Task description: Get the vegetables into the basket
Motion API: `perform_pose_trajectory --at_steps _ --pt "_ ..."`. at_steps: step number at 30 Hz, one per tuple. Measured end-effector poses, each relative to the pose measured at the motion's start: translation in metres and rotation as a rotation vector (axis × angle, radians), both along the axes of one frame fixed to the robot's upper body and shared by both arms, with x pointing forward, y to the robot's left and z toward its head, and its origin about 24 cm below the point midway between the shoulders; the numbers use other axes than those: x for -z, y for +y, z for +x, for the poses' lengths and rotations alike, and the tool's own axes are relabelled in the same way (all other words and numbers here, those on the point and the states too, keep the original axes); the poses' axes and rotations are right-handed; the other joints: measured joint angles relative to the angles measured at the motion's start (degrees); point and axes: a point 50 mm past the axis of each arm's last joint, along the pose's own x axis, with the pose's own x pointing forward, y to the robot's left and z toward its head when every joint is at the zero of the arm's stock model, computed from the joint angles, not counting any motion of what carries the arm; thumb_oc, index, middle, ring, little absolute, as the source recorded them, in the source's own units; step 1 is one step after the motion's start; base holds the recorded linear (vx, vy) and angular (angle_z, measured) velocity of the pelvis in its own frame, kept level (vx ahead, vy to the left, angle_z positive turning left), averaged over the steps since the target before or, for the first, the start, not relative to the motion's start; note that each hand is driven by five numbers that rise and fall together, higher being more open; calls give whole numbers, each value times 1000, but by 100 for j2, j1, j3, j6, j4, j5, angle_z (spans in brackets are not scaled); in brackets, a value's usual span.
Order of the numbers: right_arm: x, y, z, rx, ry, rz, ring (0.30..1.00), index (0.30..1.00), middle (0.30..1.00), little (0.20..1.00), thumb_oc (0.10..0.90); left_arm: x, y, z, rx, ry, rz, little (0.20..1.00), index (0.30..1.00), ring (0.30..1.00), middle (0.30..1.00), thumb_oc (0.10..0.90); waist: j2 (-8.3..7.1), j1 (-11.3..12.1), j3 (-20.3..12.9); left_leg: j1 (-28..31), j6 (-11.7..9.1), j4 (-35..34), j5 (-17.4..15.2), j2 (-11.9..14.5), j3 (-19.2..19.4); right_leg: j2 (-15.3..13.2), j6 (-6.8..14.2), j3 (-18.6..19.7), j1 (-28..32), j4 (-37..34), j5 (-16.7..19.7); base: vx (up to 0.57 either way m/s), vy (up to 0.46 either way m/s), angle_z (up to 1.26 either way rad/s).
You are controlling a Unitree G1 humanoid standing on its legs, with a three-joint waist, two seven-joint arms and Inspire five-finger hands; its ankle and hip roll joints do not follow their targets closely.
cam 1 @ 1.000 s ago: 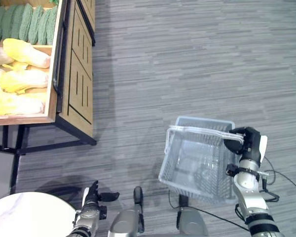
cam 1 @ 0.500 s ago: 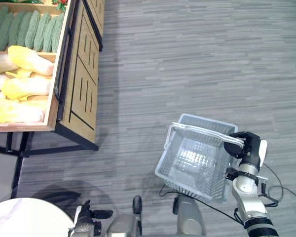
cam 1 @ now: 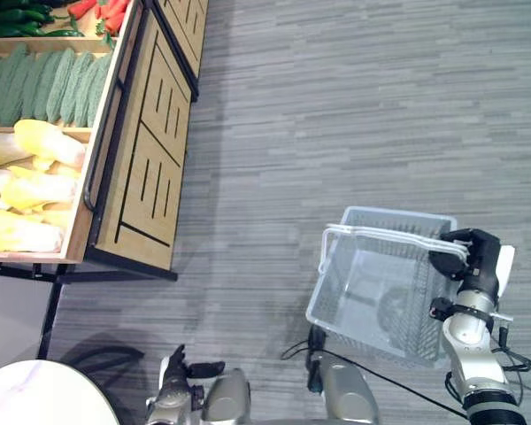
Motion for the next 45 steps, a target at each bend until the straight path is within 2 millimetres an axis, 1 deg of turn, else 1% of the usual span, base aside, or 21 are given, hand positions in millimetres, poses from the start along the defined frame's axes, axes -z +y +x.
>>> perform_pose_trajectory --at_steps 1,4,8,11,12,16,20,22,24,25,28,31,32,36,37,38,39,40,41,43,45 --pt "0 0 -1 5 0 -1 300 300 300 300 400 -1 1 1 -2 -2 3 1000 1000 1000 1000 900 3 -4 -2 -136 67 -1001 18 -48 162 86 22 -74 78 -152 17 184 5 20" --pt "5 5 -2 3 7 14 300 300 300 300 400 -1 6 2 -6 7 18 1000 1000 1000 1000 900 66 9 -31 -460 50 -2114 480 128 484 343 203 -38 327 -494 -17 331 89 -4" --pt "10 10 -3 -6 23 23 300 300 300 300 400 -1 8 0 -6 15 26 1000 1000 1000 1000 900 90 143 -44 -260 143 -2308 811 228 563 414 296 218 815 -703 21 240 141 -41" --pt "9 9 -5 -4 20 21 300 300 300 300 400 4 7 -9 -6 54 26 1000 1000 1000 1000 900 170 143 -105 30 316 -2400 849 122 840 334 636 536 1030 -696 -132 262 251 -57" --pt "11 10 -6 -1 28 27 300 300 300 300 400 4 8 -10 -5 63 28 1000 1000 1000 1000 900 157 145 -124 114 815 -2372 1065 55 894 281 756 611 1064 -636 -205 178 214 -28" --pt "21 17 -10 -1 57 54 300 300 300 300 400 -2 21 -2 21 41 75 1000 1000 1000 1000 900 -173 187 -221 162 1122 -2367 871 -489 877 -289 861 793 852 -77 -271 95 144 18" --pt "13 36 13 -107 30 50 300 300 300 300 400 -13 37 10 32 -7 136 1000 1000 1000 1000 900 -269 515 -221 213 1259 -2357 736 -724 886 -543 1103 863 741 236 -157 129 207 4" --pt "8 47 26 -157 15 57 300 300 300 300 400 -11 42 3 22 20 147 1000 1000 1000 1000 900 -294 656 -219 435 1385 -2284 514 -760 885 -688 1236 888 352 1509 -244 194 284 16" --pt "15 45 18 -142 41 62 300 300 300 300 400 -3 43 -14 16 78 143 1000 1000 1000 1000 900 -466 603 -307 584 1670 -1861 -25 -1060 733 -1103 1166 1367 -681 4150 210 227 154 58" --pt "20 47 11 -140 53 71 300 300 300 300 400 -3 49 -22 30 95 164 1000 1000 1000 1000 900 -567 573 -451 661 1891 -1859 -56 -1214 494 -962 1138 1778 -1221 4317 -385 274 29 77" --pt "18 49 11 -139 39 69 300 300 300 300 400 0 50 -30 -2 124 155 1000 1000 1000 1000 900 -466 446 -400 897 1638 -1863 -128 -1335 133 -656 922 1617 -1699 1789 -357 340 -184 78" --pt "20 48 9 -134 44 72 300 300 300 300 400 4 51 -35 -60 166 140 1000 1000 1000 1000 900 -408 206 -415 1023 1237 -1736 -450 -1453 -461 -481 1033 1976 -1487 -602 146 240 -163 97" --pt "20 48 9 -136 48 74 300 300 300 300 400 5 52 -39 -65 180 140 1000 1000 1000 1000 900 -393 211 -401 1118 1344 -1722 -395 -1487 -401 -470 915 1857 -1518 -588 268 311 -249 88" --pt "32 40 -3 -105 99 85 300 300 300 300 400 11 50 -69 -93 222 124 1000 1000 1000 1000 900 -340 143 -512 1897 1056 -1873 -626 -1558 -387 -418 401 1393 -1033 115 999 210 -250 93" --pt "33 37 -1 -107 112 86 300 300 300 300 400 13 44 -72 -96 231 111 1000 1000 1000 1000 900 -198 162 -573 1969 993 -1923 -669 -1432 -399 -301 355 1339 -994 137 1314 164 -299 43" --pt "33 35 5 -126 127 83 300 300 300 300 400 17 33 -76 -104 246 79 1000 1000 1000 1000 900 -4 347 -609 1897 985 -1610 -664 -1245 -313 -101 128 1230 -780 42 1252 138 -379 12" --pt "32 36 7 -137 127 81 300 300 300 300 400 20 25 -79 -115 254 53 1000 1000 1000 1000 900 -83 510 -591 1472 835 -615 -686 -1265 -234 -124 -27 1280 -563 -160 1216 127 -446 14" --pt "30 32 6 -139 128 64 300 300 300 300 400 22 18 -81 -117 254 31 1000 1000 1000 1000 900 -61 558 -624 1332 726 -865 -760 -913 -350 -14 -192 1090 -451 -175 1080 105 -401 32" --pt "23 28 11 -151 116 40 300 300 300 300 400 22 13 -77 -101 242 25 1000 1000 1000 1000 900 105 560 -645 1322 626 -1173 -537 -492 -730 267 -102 880 -469 -47 831 102 -337 78" --pt "15 26 15 -150 89 23 300 300 300 300 400 21 11 -69 -92 223 21 1000 1000 1000 1000 900 57 491 -620 1232 514 -1102 -462 -237 -693 461 68 611 -413 -105 602 86 -214 57" --pt "13 25 18 -146 74 23 300 300 300 300 400 21 12 -70 -99 227 23 1000 1000 1000 1000 900 15 493 -554 1233 330 -816 -339 -186 -718 546 -12 676 -235 -164 481 92 -241 -8"
